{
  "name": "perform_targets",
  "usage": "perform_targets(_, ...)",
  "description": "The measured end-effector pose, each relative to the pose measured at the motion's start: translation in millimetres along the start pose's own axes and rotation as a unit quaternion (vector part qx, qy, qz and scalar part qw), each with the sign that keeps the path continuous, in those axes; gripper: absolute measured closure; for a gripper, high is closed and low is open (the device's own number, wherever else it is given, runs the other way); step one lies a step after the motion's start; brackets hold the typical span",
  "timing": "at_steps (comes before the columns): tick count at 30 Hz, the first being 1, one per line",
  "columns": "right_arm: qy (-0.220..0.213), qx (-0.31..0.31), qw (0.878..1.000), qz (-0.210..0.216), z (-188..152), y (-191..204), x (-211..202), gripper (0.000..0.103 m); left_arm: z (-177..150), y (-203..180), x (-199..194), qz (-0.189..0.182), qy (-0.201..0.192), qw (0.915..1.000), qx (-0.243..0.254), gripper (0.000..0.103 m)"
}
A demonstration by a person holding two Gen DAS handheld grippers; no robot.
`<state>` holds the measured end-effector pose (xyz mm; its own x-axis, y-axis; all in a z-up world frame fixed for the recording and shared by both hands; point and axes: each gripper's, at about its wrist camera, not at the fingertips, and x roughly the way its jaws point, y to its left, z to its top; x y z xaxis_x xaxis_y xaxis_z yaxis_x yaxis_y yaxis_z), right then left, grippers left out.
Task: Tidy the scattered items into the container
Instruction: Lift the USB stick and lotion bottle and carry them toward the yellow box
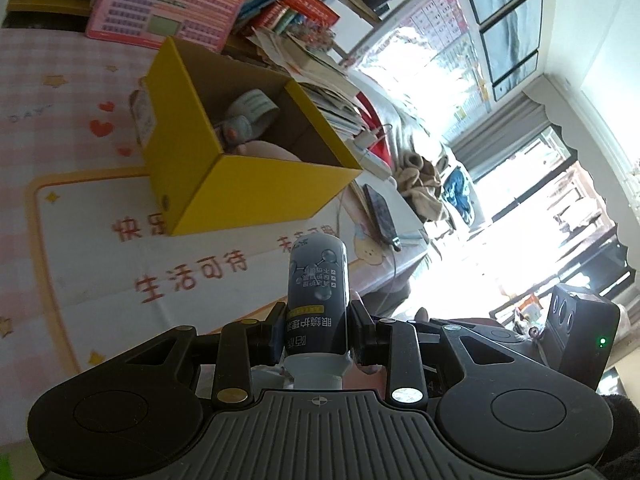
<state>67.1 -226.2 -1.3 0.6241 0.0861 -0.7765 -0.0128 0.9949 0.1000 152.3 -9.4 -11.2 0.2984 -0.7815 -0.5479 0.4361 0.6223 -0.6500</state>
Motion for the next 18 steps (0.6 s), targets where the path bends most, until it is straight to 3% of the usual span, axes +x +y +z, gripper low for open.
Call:
perform_targets(10, 0.001, 0.003, 1.0, -0.009, 17.3, -33.8, 11.3, 0.08, 24.8, -13.1, 40.6, -0.013, 0.013, 0.9998, 0.01, 0.072)
perform_targets(18, -0.03, -0.011, 0.999, -0.003, 50.0, -55.8, 18.6, 0.08, 54.7, -25.0, 62.0, -0.018, 0.0, 0.9995, 0.025, 0.072)
